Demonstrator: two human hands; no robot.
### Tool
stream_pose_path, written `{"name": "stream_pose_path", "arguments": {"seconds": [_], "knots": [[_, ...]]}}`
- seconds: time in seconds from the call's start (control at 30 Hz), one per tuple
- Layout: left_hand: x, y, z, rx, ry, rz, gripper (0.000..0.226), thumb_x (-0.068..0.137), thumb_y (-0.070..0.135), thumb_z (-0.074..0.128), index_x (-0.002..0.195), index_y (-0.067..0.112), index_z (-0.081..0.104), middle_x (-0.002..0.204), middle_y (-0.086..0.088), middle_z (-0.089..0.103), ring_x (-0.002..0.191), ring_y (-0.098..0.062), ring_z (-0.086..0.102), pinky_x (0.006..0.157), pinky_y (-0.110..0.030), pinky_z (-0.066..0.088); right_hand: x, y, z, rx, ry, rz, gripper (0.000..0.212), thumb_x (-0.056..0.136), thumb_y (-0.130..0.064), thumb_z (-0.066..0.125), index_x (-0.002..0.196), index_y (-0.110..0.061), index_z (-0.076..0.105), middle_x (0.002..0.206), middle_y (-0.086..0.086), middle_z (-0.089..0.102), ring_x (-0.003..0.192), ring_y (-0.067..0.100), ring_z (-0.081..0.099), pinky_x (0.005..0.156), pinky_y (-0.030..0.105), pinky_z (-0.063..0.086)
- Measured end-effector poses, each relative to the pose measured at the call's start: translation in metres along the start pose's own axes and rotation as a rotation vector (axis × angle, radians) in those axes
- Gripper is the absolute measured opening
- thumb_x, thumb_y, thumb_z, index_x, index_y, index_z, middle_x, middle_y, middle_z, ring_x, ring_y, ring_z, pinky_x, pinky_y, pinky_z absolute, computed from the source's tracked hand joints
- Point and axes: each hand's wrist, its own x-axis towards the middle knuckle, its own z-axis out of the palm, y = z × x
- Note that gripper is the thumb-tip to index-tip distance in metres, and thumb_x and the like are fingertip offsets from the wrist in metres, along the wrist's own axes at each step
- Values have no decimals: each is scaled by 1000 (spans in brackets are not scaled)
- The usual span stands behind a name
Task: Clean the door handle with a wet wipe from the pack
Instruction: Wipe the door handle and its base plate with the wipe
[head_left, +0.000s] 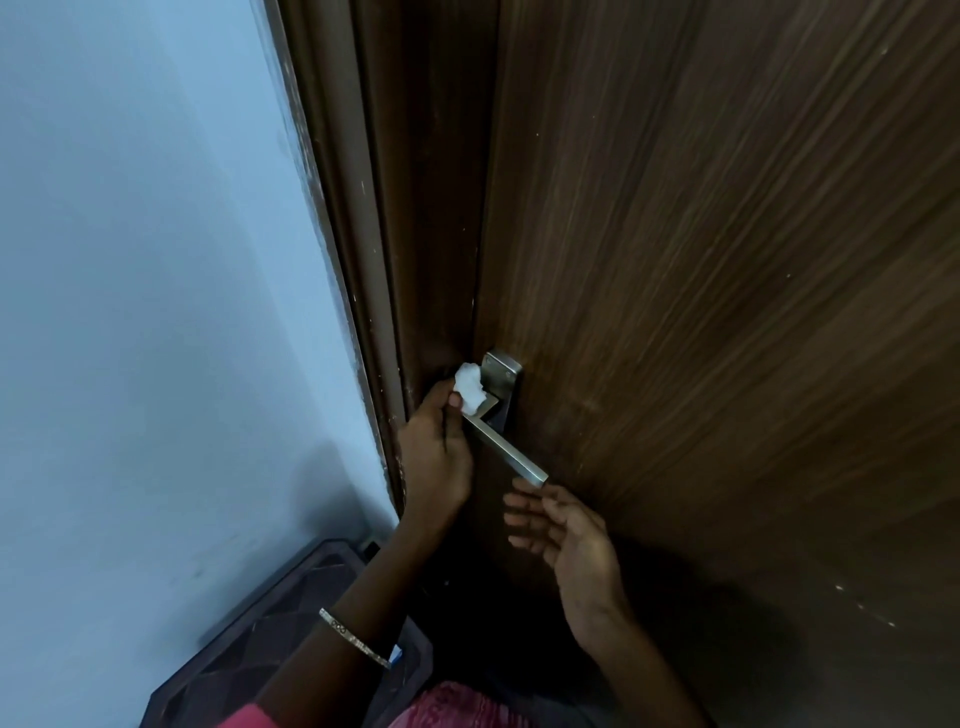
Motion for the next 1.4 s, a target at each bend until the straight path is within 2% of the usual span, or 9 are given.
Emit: {"name": "stream_pose_path", "arguments": {"seconds": [0.3, 0.5, 0.63, 0.77, 0.97, 1.17, 1.23, 1.33, 1.4], "knots": [[-11, -4, 6, -164, 0, -230, 30, 103, 11, 43, 120, 19, 67, 108, 4, 73, 97, -10, 68, 84, -25, 54, 12, -1, 11, -40, -24, 71, 36, 102, -22, 41, 109, -18, 76, 108, 3, 78, 104, 21, 72, 80, 33, 57], [-40, -33, 19, 6, -119, -357, 19, 99, 3, 50, 105, 7, 68, 95, -9, 74, 86, -25, 70, 81, -49, 57, 12, 3, 6, -41, -10, 87, 26, 100, -22, 52, 113, -18, 74, 109, 1, 77, 105, 21, 72, 85, 37, 58], [-41, -27, 20, -289, -162, -480, 24, 100, 8, 50, 110, 13, 71, 103, -6, 76, 97, -22, 73, 87, -44, 58, 18, 0, 9, 6, -13, 118, 28, 100, -17, 52, 120, -22, 70, 120, -2, 73, 115, 16, 67, 99, 40, 54], [-37, -20, 14, -650, -241, -627, 25, 100, 4, 49, 105, 5, 73, 106, -14, 76, 103, -27, 72, 84, -33, 58, 20, -10, 17, 175, -130, 183, 40, 102, -24, 41, 101, -37, 79, 117, -7, 75, 116, 11, 66, 101, 38, 49], [-34, -13, 7, -627, -315, -722, 26, 97, 1, 51, 101, 7, 75, 100, -10, 78, 89, -22, 73, 69, -28, 57, 25, -20, 12, 481, -230, 326, 41, 83, -33, 61, 113, -10, 76, 126, 14, 70, 121, 27, 62, 111, 43, 42], [-34, 3, 2, -709, -442, -717, 31, 96, 2, 49, 94, 13, 78, 90, -7, 77, 79, -15, 72, 63, -24, 57, 30, -34, 20, 624, -242, 425, 36, 92, -25, 59, 121, -6, 69, 107, 11, 76, 69, 15, 71, 94, 29, 38], [-30, 2, -3, -736, -471, -736, 33, 97, 3, 49, 91, 15, 79, 91, -7, 76, 82, -15, 72, 66, -25, 58, 30, -37, 24, 638, -216, 484, 32, 93, -24, 59, 118, -6, 69, 106, 12, 75, 81, 18, 69, 96, 27, 42], [-26, -4, -14, -782, -491, -763, 26, 95, 7, 54, 99, 14, 78, 101, -9, 77, 90, -18, 74, 71, -26, 59, 30, -45, 32, 596, -166, 517, 20, 89, -17, 65, 104, -6, 73, 100, 10, 76, 90, 19, 69, 73, 30, 51], [-23, -9, -23, -812, -449, -800, 23, 93, 8, 58, 98, 15, 79, 105, -12, 77, 94, -20, 75, 71, -27, 60, 29, -50, 35, 575, -116, 488, 22, 81, -13, 71, 102, -6, 73, 98, 10, 78, 94, 20, 70, 89, 31, 52]]}}
